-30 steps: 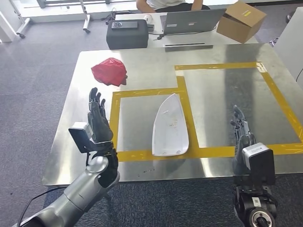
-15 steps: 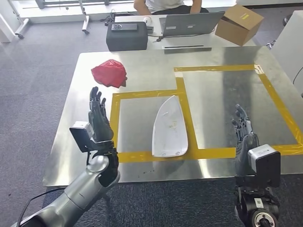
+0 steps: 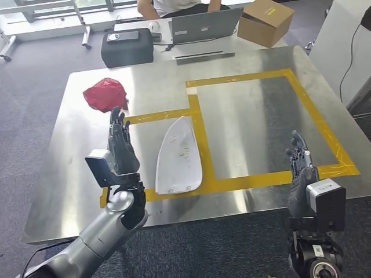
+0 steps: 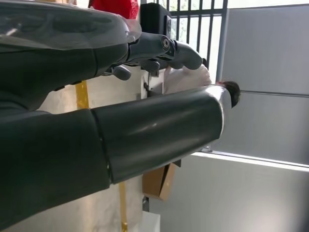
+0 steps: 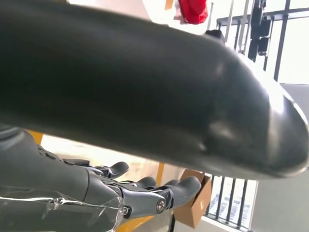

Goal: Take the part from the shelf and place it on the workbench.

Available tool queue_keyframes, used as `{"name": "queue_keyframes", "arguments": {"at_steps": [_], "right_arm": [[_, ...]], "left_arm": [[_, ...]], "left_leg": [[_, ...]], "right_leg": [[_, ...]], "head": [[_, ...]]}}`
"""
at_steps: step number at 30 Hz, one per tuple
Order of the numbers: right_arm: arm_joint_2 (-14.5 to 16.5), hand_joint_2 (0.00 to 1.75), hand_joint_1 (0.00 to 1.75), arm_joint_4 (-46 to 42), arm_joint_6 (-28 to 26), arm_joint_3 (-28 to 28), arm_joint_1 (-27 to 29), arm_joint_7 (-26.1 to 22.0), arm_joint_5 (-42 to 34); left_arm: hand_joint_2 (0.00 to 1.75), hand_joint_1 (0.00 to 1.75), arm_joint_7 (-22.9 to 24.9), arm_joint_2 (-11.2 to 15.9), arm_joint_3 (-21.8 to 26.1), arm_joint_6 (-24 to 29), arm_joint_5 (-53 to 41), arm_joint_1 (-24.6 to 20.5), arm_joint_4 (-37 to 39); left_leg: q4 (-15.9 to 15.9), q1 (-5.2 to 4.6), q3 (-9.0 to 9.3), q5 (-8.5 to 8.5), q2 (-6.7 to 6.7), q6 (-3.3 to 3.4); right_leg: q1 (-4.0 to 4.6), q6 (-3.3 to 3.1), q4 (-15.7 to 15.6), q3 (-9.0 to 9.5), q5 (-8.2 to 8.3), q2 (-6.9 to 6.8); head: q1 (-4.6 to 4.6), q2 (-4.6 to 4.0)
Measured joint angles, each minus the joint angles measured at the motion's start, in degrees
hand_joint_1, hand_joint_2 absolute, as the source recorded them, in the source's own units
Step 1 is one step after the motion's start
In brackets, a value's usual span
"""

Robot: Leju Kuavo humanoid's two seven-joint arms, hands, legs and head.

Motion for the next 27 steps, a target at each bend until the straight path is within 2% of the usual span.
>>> {"name": "queue_keyframes", "arguments": {"at_steps": [1, 2, 3, 4, 5, 6, 7, 8, 10, 11, 12, 13, 15, 16, 17, 18, 19, 20, 21, 22, 23, 24, 26, 27], "right_arm": [[0.0, 0.0, 0.0, 0.0, 0.0, 0.0, 0.1, -0.1, 0.0], [0.0, 0.0, 0.0, 0.0, 0.0, 0.0, 0.1, -0.1, -0.1], [0.0, 0.0, 0.0, 0.0, 0.0, 0.0, 0.2, -0.1, -0.1], [0.0, 0.0, 0.0, 0.0, 0.0, 0.0, 0.2, -0.2, -0.1], [0.0, 0.0, 0.0, 0.0, 0.0, 0.0, 0.2, -0.2, -0.2], [0.0, 0.0, 0.0, 0.0, 0.0, 0.0, 0.2, -0.3, -0.2], [0.0, 0.0, 0.0, 0.0, 0.0, 0.0, 0.2, -0.3, -0.3], [0.0, 0.0, 0.0, 0.0, 0.0, 0.0, 0.2, -0.3, -0.3], [0.0, 0.0, 0.0, 0.0, 0.0, 0.0, 0.3, -0.4, -0.3], [0.0, 0.0, 0.0, 0.0, 0.0, 0.0, 0.4, -0.4, -0.3], [0.0, 0.0, 0.0, 0.0, 0.0, 0.0, 0.4, -0.4, -0.4], [0.0, 0.0, 0.0, 0.0, 0.0, -0.1, 0.4, -0.5, -0.4], [0.0, 0.0, 0.0, 0.0, 0.0, -0.1, 0.4, -0.5, -0.5], [0.0, 0.0, 0.0, 0.0, 0.0, 0.0, 0.4, -0.5, -0.5], [0.0, 0.0, 0.0, 0.0, 0.0, 0.0, 0.5, -0.5, -0.6], [0.0, 0.0, 0.0, 0.0, 0.1, 0.0, 0.5, -0.5, -0.6], [0.0, 0.0, 0.0, 0.0, 0.1, 0.1, 0.5, -0.5, -0.7], [0.0, 0.0, 0.0, 0.0, 0.1, 0.1, 0.5, -0.5, -0.7], [0.0, 0.0, 0.0, 0.0, 0.1, 0.1, 0.4, -0.5, -0.7], [0.0, 0.0, 0.0, 0.0, 0.1, 0.1, 0.4, -0.5, -0.7], [0.0, 0.0, 0.0, 0.0, 0.2, 0.1, 0.3, -0.5, -0.8], [0.0, 0.0, 0.0, 0.0, 0.2, 0.0, 0.3, -0.5, -0.8], [0.0, 0.0, 0.0, 0.0, 0.3, 0.0, 0.4, -0.5, -0.9], [0.0, 0.0, 0.0, -0.1, 0.3, 0.1, 0.4, -0.5, -0.9]], "left_arm": [[0.0, 0.0, 0.0, 0.0, 0.0, 0.0, 0.0, 0.1, 0.0], [0.0, 0.0, 0.0, 0.1, 0.0, 0.0, 0.0, 0.1, 0.0], [0.0, 0.0, 0.0, 0.1, 0.0, 0.0, 0.0, 0.2, 0.0], [0.0, 0.0, 0.0, 0.1, 0.0, 0.0, 0.0, 0.2, 0.0], [0.0, 0.0, 0.0, 0.1, 0.0, 0.0, 0.0, 0.2, 0.0], [0.0, 0.0, 0.0, 0.2, 0.0, 0.0, 0.0, 0.1, 0.0], [0.0, 0.0, 0.0, 0.1, 0.0, 0.0, 0.0, 0.1, 0.0], [0.0, 0.0, 0.0, 0.1, 0.0, 0.0, 0.0, 0.0, 0.0], [0.0, 0.0, 0.0, 0.1, 0.0, -0.2, 0.0, -0.1, 0.0], [0.0, 0.0, 0.0, 0.1, 0.0, -0.3, 0.0, -0.2, 0.0], [0.0, 0.0, 0.0, 0.0, -0.1, -0.3, -0.1, -0.3, 0.0], [0.0, 0.0, 0.0, 0.0, -0.1, -0.4, -0.2, -0.3, 0.0], [0.0, 0.0, 0.0, -0.1, -0.1, -0.3, -0.3, -0.3, 0.0], [0.0, 0.0, 0.1, 0.0, -0.1, -0.2, -0.4, -0.2, 0.0], [0.0, 0.0, 0.1, 0.0, -0.1, -0.1, -0.5, -0.1, 0.0], [0.0, 0.0, 0.1, 0.0, -0.1, 0.0, -0.5, 0.0, 0.0], [0.0, 0.0, 0.1, 0.0, -0.1, 0.0, -0.6, 0.0, 0.0], [0.0, 0.0, 0.1, 0.0, -0.1, 0.0, -0.7, 0.0, 0.0], [0.0, 0.0, 0.2, 0.0, -0.1, 0.0, -0.7, 0.0, 0.0], [0.0, 0.0, 0.2, 0.0, -0.1, 0.1, -0.8, 0.0, 0.0], [0.0, 0.0, 0.2, 0.0, -0.1, 0.1, -0.8, 0.0, 0.0], [0.0, 0.0, 0.2, 0.1, -0.1, 0.2, -0.9, 0.0, 0.0], [0.0, 0.0, 0.2, 0.1, -0.2, 0.2, -1.0, 0.0, 0.0], [0.0, 0.0, 0.2, 0.1, -0.2, 0.2, -1.0, 0.0, 0.0]], "left_leg": [[3.7, -0.04, -2.27, -1.01, -0.16, 0.06], [5.6, -0.06, -3.75, -0.92, -0.26, 0.24], [5.1, -0.1, -4.13, 0.38, -0.39, 0.54], [2.3, -0.16, -3.36, 2.62, -0.7, 0.95], [-2.0, -0.26, -1.76, 5.26, -1.63, 1.44], [-6.2, -0.33, -0.12, 7.2, -2.89, 1.85], [-9.3, -0.45, 1.11, 8.44, -3.81, 2.07], [-11.0, -0.6, 1.77, 8.89, -4.43, 2.18], [-11.7, -0.82, 1.99, 8.89, -3.66, 2.3], [-11.9, -0.78, 2.17, 9.03, -3.05, 2.53], [-12.3, -0.68, 2.38, 9.21, -2.43, 2.83], [-12.7, -0.58, 2.57, 9.38, -1.75, 3.15], [-13.0, -0.68, 2.76, 9.44, -0.47, 3.55], [-12.9, -0.77, 2.77, 9.39, 0.22, 3.64], [-12.9, -0.83, 2.8, 9.33, 0.89, 3.67], [-12.9, -0.87, 2.87, 9.24, 1.54, 3.66], [-12.9, -0.89, 3.01, 9.12, 2.16, 3.6], [-12.8, -0.91, 3.22, 8.94, 2.75, 3.48], [-12.8, -1.02, 3.43, 8.73, 3.27, 3.28], [-12.6, -1.19, 3.58, 8.51, 3.71, 3.03], [-12.5, -1.38, 3.68, 8.34, 4.16, 2.79], [-12.4, -1.55, 3.74, 8.22, 4.66, 2.54], [-12.4, -1.65, 3.95, 8.01, 5.82, 2.1], [-12.1, -1.55, 3.98, 7.58, 5.49, 1.8]], "right_leg": [[0.11, -0.1, 0.0, 0.0, -0.03, 0.47], [0.24, -0.16, 0.0, 0.03, -0.04, 1.01], [0.35, -0.19, 0.0, 0.09, -0.05, 1.62], [0.43, -0.18, 0.0, 0.18, -0.05, 2.27], [0.46, -0.17, 0.0, 0.26, -0.04, 2.89], [0.56, -0.1, 0.0, 0.25, -0.04, 3.43], [0.54, 0.04, 0.0, 0.19, 0.0, 3.95], [0.47, 0.26, 0.0, 0.06, 0.06, 4.44], [0.28, 0.97, -0.3, -0.17, 0.31, 5.51], [0.26, 1.29, -0.3, -0.26, 0.27, 5.37], [0.36, 1.53, 0.5, -0.65, -0.3, 4.39], [0.5, 1.71, 2.6, -1.59, -1.56, 2.93], [0.62, 1.91, 10.1, -5.02, -5.54, -0.14], [0.58, 2.04, 14.1, -6.84, -7.18, -0.74], [0.52, 2.13, 16.5, -7.93, -7.87, -1.02], [0.49, 2.17, 16.7, -7.86, -7.41, -1.21], [0.48, 2.11, 14.5, -6.53, -5.93, -1.5], [0.52, 1.94, 10.3, -4.21, -3.86, -2.18], [0.75, 1.66, 5.8, -1.75, -2.21, -3.5], [0.99, 1.26, 2.2, 0.16, -1.07, -4.57], [1.24, 0.91, 0.1, 1.21, -0.59, -5.27], [1.46, 0.62, -0.6, 1.42, -0.65, -5.4], [1.4, 0.15, -0.8, 1.29, -0.48, -4.01], [1.22, -0.08, -1.0, 1.39, -0.36, -3.37]], "head": [[-0.02, 0.0], [-0.02, 0.0], [-0.02, 0.0], [-0.03, 0.0], [-0.04, 0.0], [0.01, 0.0], [-0.01, 0.0], [-0.02, 0.0], [-0.12, 0.0], [-0.13, 0.0], [-0.01, 0.0], [0.15, 0.0], [0.44, 0.0], [0.46, 0.0], [0.45, 0.0], [0.45, 0.0], [0.46, 0.0], [0.48, 0.0], [0.5, 0.0], [0.51, 0.0], [0.5, 0.0], [0.49, 0.0], [0.45, 0.0], [0.44, 0.0]]}}
